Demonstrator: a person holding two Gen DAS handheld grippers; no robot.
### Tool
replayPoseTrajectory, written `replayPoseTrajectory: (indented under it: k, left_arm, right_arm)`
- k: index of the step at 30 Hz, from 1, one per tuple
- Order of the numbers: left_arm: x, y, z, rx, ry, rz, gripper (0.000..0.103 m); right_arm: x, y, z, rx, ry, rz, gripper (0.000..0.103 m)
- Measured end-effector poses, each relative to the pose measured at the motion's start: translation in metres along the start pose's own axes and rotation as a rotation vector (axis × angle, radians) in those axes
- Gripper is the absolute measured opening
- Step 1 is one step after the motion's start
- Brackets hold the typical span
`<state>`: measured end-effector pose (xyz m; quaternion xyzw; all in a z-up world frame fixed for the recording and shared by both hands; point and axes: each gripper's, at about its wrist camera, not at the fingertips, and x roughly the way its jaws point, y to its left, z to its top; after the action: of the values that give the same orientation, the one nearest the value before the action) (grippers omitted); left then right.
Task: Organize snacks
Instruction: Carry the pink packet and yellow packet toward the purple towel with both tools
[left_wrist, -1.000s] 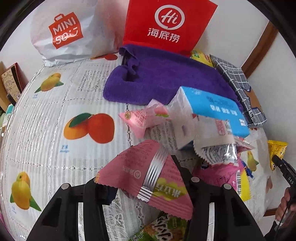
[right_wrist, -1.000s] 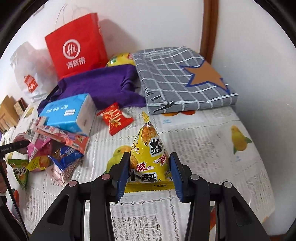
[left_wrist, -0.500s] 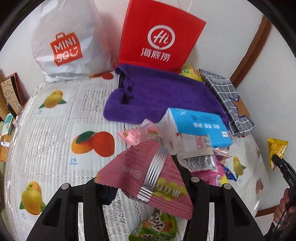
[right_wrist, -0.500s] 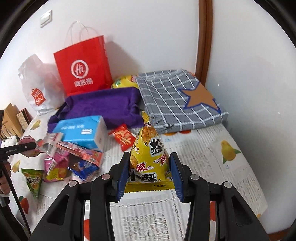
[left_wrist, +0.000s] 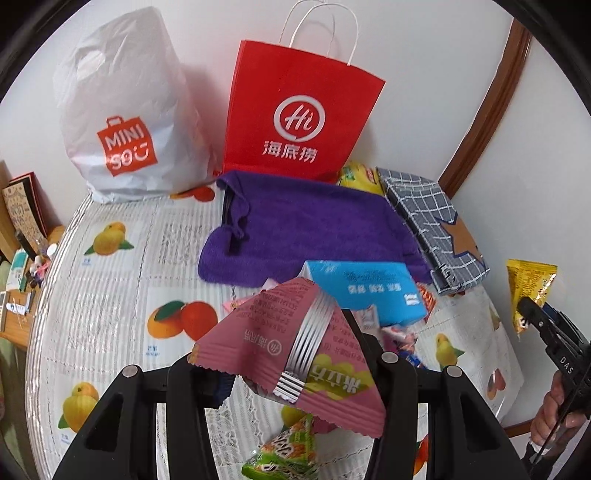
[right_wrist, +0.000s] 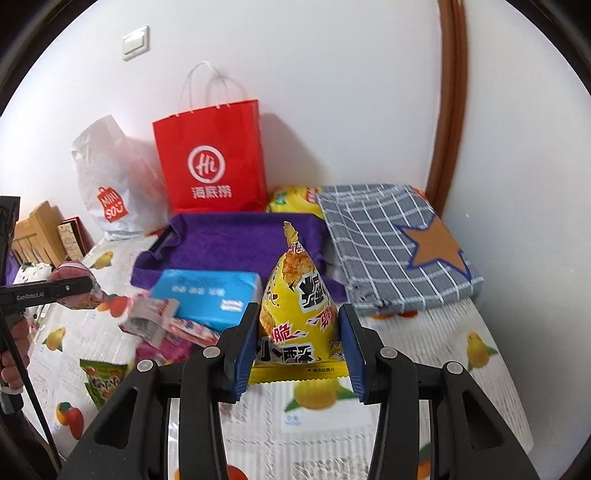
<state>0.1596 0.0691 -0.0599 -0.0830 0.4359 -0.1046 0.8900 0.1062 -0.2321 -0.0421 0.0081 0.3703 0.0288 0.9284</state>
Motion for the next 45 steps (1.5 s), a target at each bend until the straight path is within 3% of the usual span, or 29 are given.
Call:
replayPoseTrajectory:
  k: [11,17,32,45]
  left_arm:
    - [-0.004,-0.011,0.037,0.02,-0.053,0.04,0.047]
    - [0.004,-0.019,0.057,0.045,-0.044,0.048,0.047]
    - [0.053,-0.025,0.105,0.08,-0.018,0.05,0.047]
    - [0.104,-0.026,0.139,0.11,0.018,0.056,0.047]
  right_arm:
    - [0.035,0.027,0.044,-0.06,-0.017,0.051,0.043]
    - [0.06,0.031,0.065,-0.063,-0.005,0.06,0.043]
    - [0.113,0.035,0.121,-0.061,-0.021,0.069,0.043]
    - [0.173,0.033,0.14,-0.077,0.041,0.084,0.043]
